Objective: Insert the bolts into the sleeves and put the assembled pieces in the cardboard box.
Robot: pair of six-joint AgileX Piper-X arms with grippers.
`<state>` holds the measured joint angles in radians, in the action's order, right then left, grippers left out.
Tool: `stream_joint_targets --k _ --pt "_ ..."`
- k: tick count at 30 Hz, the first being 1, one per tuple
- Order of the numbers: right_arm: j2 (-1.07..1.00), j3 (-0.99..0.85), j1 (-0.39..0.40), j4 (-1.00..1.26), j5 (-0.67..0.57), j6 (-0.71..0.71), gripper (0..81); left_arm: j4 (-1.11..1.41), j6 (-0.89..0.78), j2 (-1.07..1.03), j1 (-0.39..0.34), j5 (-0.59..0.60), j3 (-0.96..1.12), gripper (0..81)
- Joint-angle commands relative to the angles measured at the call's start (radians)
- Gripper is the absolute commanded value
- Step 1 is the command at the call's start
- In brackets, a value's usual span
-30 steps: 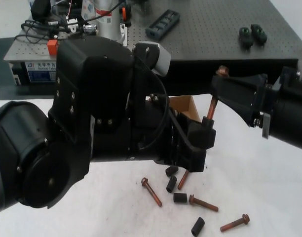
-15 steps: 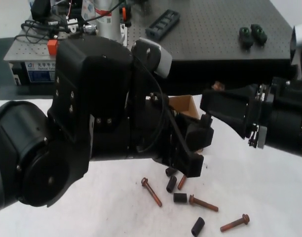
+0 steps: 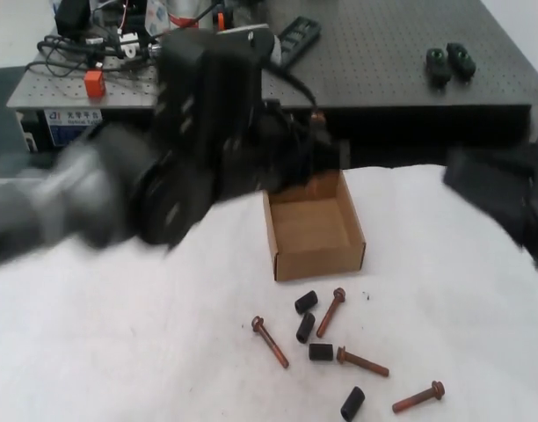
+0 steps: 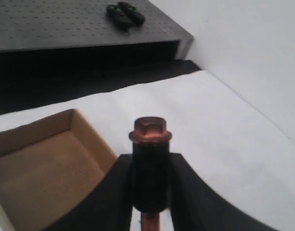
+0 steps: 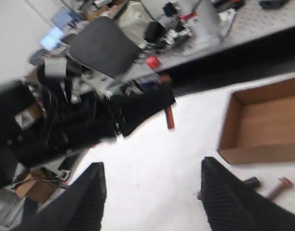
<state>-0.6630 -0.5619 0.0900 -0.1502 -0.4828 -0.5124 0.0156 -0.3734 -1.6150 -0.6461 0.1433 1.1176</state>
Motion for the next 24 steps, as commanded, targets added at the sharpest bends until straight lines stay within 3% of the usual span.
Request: stream_joint_targets --k 1,11,17,21,24 --pt "0.069 -0.005 -0.044 -0.348 0.123 0.112 43.5 -0.084 -0.065 -0.162 0.032 -0.002 0.192 0.7" --pt "0.083 0.0 -0.043 -0.607 0.258 0.194 43.5 -0.47 -0.117 -0.684 0.038 0.049 0.81 0.7" --pt "0.083 0.002 -0.043 -0.677 0.294 0.226 43.5 -0.561 -0.179 -0.814 0.038 0.096 0.965 0.0" --pt "0.083 0.001 -0.043 -0.673 0.294 0.237 43.5 -0.56 -0.234 -0.821 0.038 0.105 0.965 11.1" --pt "0.075 0.001 -0.043 -0.673 0.294 0.237 43.5 -0.56 -0.244 -0.821 0.038 0.107 0.965 26.5"
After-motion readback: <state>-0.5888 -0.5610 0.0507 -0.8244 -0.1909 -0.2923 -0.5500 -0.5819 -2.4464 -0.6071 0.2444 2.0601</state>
